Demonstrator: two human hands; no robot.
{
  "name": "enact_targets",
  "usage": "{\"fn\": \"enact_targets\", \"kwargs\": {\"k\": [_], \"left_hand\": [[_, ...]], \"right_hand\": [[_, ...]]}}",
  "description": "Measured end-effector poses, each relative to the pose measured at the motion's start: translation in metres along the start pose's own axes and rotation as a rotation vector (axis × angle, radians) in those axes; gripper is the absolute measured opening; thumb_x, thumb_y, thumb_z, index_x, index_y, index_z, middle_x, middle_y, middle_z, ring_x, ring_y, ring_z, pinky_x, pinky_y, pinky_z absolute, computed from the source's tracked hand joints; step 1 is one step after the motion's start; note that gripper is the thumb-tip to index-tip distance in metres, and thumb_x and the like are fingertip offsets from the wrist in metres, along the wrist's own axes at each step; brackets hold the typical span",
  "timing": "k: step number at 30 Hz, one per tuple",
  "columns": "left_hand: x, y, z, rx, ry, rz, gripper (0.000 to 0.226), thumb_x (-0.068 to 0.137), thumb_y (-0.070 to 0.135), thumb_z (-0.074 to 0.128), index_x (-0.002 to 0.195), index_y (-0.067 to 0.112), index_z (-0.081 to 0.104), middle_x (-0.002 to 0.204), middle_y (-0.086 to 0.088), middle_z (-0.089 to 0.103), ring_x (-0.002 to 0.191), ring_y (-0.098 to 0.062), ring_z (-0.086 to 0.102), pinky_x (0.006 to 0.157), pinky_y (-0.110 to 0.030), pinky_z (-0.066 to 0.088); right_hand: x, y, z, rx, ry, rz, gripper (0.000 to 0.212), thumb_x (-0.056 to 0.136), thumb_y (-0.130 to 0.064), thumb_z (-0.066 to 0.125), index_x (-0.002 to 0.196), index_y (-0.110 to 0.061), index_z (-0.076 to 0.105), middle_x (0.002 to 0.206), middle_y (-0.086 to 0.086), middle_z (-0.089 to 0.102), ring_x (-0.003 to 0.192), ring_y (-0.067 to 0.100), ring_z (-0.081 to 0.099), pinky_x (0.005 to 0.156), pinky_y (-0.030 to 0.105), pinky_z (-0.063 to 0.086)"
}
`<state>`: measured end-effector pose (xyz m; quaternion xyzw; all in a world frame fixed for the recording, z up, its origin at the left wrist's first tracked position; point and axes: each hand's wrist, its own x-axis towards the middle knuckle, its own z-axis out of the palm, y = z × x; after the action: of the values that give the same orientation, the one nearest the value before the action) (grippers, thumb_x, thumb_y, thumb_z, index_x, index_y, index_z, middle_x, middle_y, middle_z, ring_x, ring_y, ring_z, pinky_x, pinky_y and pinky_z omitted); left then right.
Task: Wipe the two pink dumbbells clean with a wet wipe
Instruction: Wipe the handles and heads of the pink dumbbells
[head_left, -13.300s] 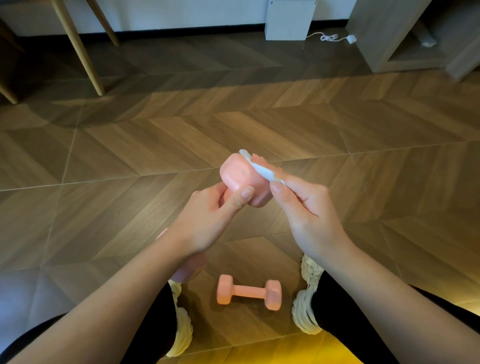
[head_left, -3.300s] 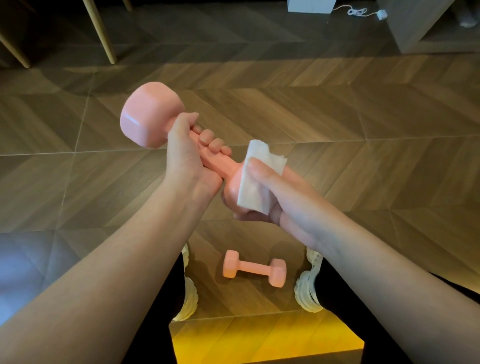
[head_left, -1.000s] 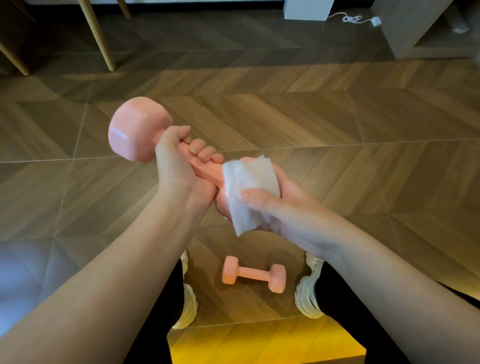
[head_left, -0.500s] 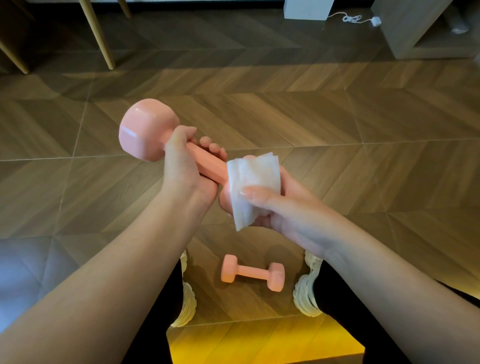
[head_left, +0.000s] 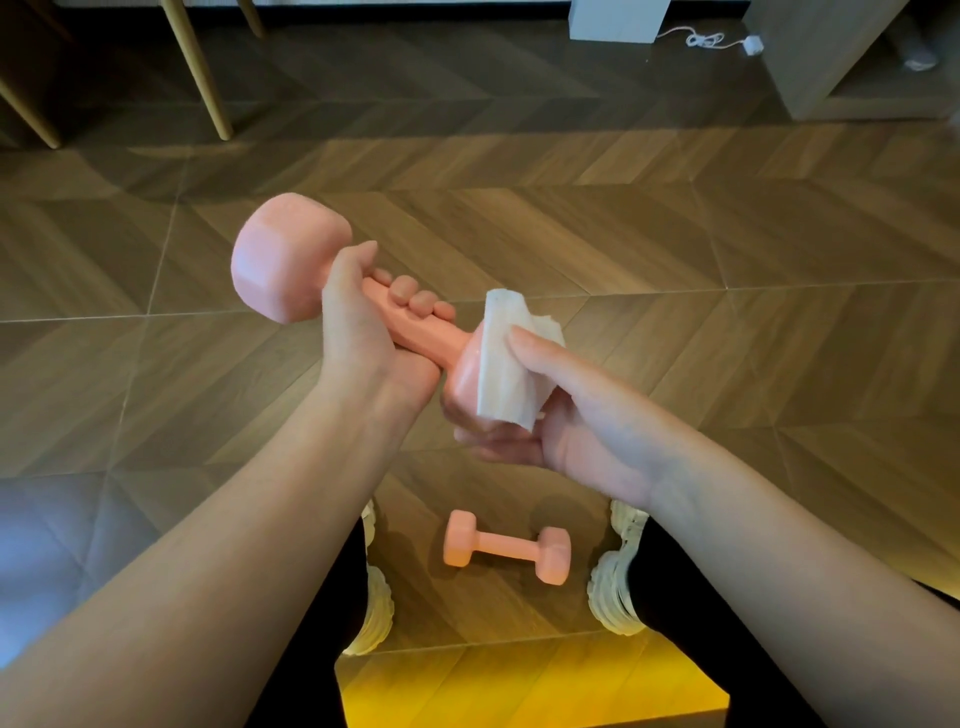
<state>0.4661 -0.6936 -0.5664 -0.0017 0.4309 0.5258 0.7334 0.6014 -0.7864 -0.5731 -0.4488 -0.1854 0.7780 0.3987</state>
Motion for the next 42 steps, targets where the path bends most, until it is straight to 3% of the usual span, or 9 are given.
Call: {"fn": "enact_targets", "kwargs": {"k": [4, 8, 13, 18, 24, 28, 31, 37, 42], "left_hand": [[-0.002, -0.003, 0.003, 0.032, 0.010, 0.066, 0.032, 0.091, 0.022, 0.058, 0.065, 0.017, 0.039, 0.054, 0.003, 0.042, 0.045, -0.012, 0.043, 0.056, -0.025, 0.044], [-0.004, -0.011, 0.004, 0.075, 0.003, 0.029, 0.032, 0.091, 0.022, 0.060, 0.067, 0.019, 0.039, 0.050, 0.005, 0.038, 0.042, -0.010, 0.040, 0.057, -0.025, 0.042], [-0.002, -0.006, 0.004, 0.096, -0.011, 0.024, 0.031, 0.092, 0.021, 0.057, 0.069, 0.020, 0.036, 0.049, 0.007, 0.034, 0.040, -0.010, 0.034, 0.052, -0.024, 0.036], [-0.003, -0.005, 0.002, 0.081, 0.008, 0.038, 0.030, 0.093, 0.019, 0.052, 0.070, 0.020, 0.033, 0.049, 0.007, 0.029, 0.039, -0.009, 0.030, 0.050, -0.023, 0.031], [-0.004, -0.009, 0.005, 0.127, -0.029, 0.028, 0.030, 0.091, 0.018, 0.053, 0.068, 0.019, 0.035, 0.048, 0.006, 0.030, 0.038, -0.011, 0.030, 0.047, -0.023, 0.034], [-0.002, -0.006, 0.005, 0.094, -0.031, 0.038, 0.029, 0.092, 0.017, 0.051, 0.068, 0.020, 0.034, 0.048, 0.007, 0.029, 0.038, -0.010, 0.029, 0.044, -0.022, 0.033], [-0.003, -0.007, 0.004, 0.077, -0.019, 0.037, 0.031, 0.093, 0.017, 0.050, 0.067, 0.021, 0.032, 0.048, 0.007, 0.026, 0.038, -0.009, 0.027, 0.044, -0.021, 0.031], [-0.004, -0.006, 0.006, 0.066, -0.037, 0.010, 0.030, 0.090, 0.016, 0.052, 0.067, 0.020, 0.034, 0.049, 0.007, 0.028, 0.040, -0.011, 0.028, 0.046, -0.023, 0.034], [-0.003, -0.001, 0.005, 0.042, -0.021, 0.023, 0.031, 0.091, 0.016, 0.050, 0.064, 0.020, 0.034, 0.047, 0.007, 0.027, 0.038, -0.010, 0.027, 0.043, -0.021, 0.032]], "right_hand": [[0.003, 0.004, 0.000, -0.034, 0.049, -0.036, 0.065, 0.076, -0.026, 0.079, 0.133, -0.027, 0.048, 0.129, 0.014, 0.061, 0.114, 0.039, 0.064, 0.090, 0.050, 0.057], [0.006, 0.009, 0.001, -0.207, 0.207, -0.115, 0.054, 0.076, -0.040, 0.080, 0.122, -0.038, 0.050, 0.121, 0.003, 0.064, 0.107, 0.024, 0.067, 0.083, 0.044, 0.060], [0.002, 0.006, -0.005, -0.143, 0.085, -0.151, 0.045, 0.093, -0.035, 0.065, 0.133, -0.025, 0.047, 0.124, 0.016, 0.064, 0.106, 0.034, 0.068, 0.089, 0.050, 0.057], [0.002, 0.009, 0.001, -0.258, 0.089, -0.169, 0.066, 0.074, -0.027, 0.078, 0.132, -0.031, 0.048, 0.126, 0.003, 0.062, 0.106, 0.020, 0.068, 0.080, 0.036, 0.059], [0.005, 0.011, 0.002, -0.200, 0.158, -0.176, 0.037, 0.093, -0.042, 0.062, 0.127, -0.032, 0.049, 0.122, 0.012, 0.064, 0.107, 0.031, 0.068, 0.085, 0.050, 0.059], [-0.002, 0.005, -0.007, -0.094, 0.002, -0.154, 0.056, 0.087, -0.027, 0.070, 0.138, -0.030, 0.045, 0.116, 0.002, 0.068, 0.104, 0.019, 0.069, 0.080, 0.036, 0.059], [0.000, 0.010, -0.005, -0.244, 0.079, -0.201, 0.074, 0.071, -0.020, 0.082, 0.134, -0.034, 0.048, 0.124, 0.001, 0.060, 0.105, 0.019, 0.067, 0.076, 0.034, 0.057], [0.005, 0.010, -0.003, -0.207, 0.158, -0.226, 0.035, 0.085, -0.042, 0.072, 0.117, -0.040, 0.057, 0.108, -0.005, 0.070, 0.103, 0.020, 0.069, 0.079, 0.043, 0.061], [-0.001, 0.004, -0.007, -0.139, -0.023, -0.165, 0.066, 0.081, -0.023, 0.069, 0.142, -0.027, 0.042, 0.127, 0.006, 0.060, 0.109, 0.020, 0.066, 0.081, 0.036, 0.057]]}}
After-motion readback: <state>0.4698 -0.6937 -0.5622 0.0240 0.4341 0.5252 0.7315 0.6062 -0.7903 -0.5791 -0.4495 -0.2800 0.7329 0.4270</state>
